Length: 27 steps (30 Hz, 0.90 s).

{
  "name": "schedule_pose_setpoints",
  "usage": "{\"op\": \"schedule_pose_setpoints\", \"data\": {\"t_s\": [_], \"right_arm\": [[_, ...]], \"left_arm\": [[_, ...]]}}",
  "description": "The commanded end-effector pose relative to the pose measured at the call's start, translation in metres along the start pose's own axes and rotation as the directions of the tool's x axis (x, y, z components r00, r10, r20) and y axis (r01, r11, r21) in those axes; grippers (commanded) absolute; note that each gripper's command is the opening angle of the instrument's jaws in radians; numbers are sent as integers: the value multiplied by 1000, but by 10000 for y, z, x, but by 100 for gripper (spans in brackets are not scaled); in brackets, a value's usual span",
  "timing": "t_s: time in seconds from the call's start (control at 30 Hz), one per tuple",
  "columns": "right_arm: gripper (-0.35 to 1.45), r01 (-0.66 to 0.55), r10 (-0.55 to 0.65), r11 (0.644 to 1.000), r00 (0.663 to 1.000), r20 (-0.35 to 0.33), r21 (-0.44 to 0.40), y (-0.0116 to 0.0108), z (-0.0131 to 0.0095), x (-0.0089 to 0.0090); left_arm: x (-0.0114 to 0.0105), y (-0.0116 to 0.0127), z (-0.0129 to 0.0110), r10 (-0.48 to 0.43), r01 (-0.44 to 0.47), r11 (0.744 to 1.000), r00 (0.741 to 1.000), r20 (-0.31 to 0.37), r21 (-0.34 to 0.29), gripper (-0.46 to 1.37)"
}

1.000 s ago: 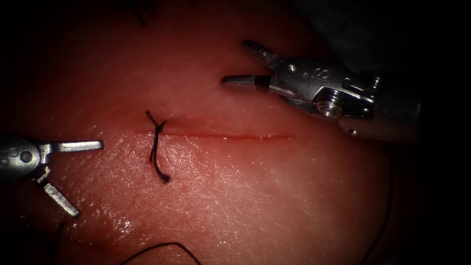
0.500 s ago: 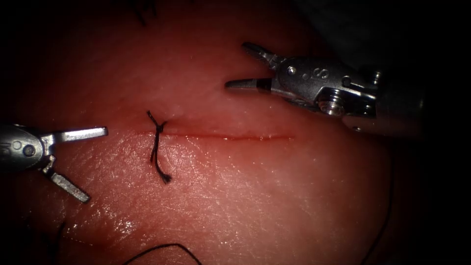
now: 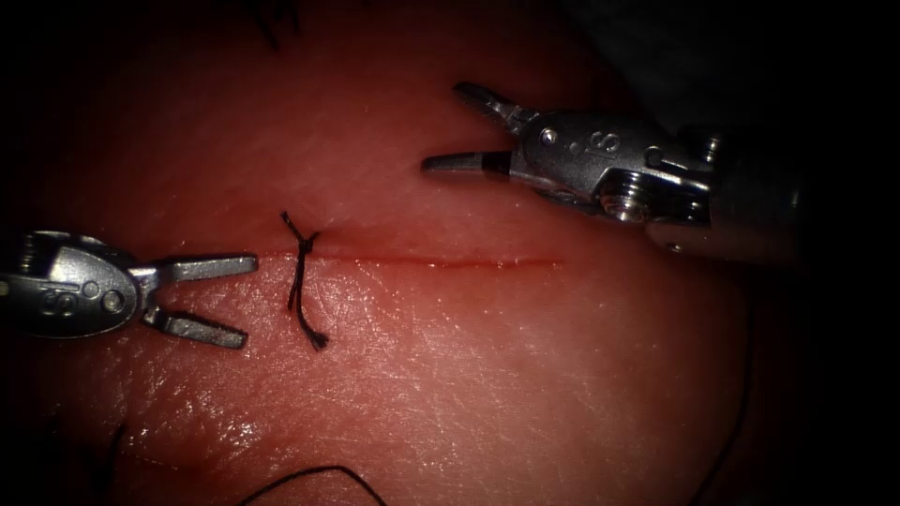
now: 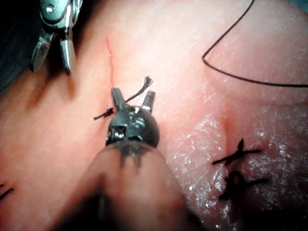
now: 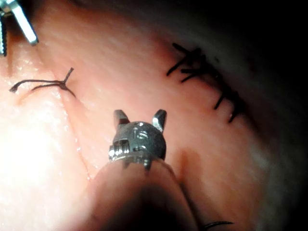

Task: Wound Closure
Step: Grab the short tail with the left gripper

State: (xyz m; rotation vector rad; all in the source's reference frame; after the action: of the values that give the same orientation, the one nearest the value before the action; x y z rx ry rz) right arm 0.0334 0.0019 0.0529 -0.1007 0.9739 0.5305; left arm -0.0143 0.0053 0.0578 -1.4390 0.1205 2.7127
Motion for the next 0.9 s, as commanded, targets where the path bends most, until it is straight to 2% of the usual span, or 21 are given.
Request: {"op": "schedule_pose_setpoints", "data": {"t_s": [0.03, 0.43, 0.7, 0.9], "right_arm": [[124, 0, 0, 1000, 1000, 0, 4, -1, -1, 0], [123, 2, -2, 1000, 1000, -3, 4, -3, -2, -2], [122, 4, -4, 1000, 1000, -6, 4, -6, -3, -4], [123, 6, -6, 1000, 1000, -7, 4, -8, -5, -6]], "left_arm": [[0, 1, 2, 0, 0, 1000, 1000, 3, 3, 31], [1, 16, 25, 35, -35, 999, 999, 20, 18, 49], [5, 17, 38, 60, -61, 998, 998, 19, 16, 44], [-1, 19, 45, 86, -86, 996, 996, 35, 8, 40]]}}
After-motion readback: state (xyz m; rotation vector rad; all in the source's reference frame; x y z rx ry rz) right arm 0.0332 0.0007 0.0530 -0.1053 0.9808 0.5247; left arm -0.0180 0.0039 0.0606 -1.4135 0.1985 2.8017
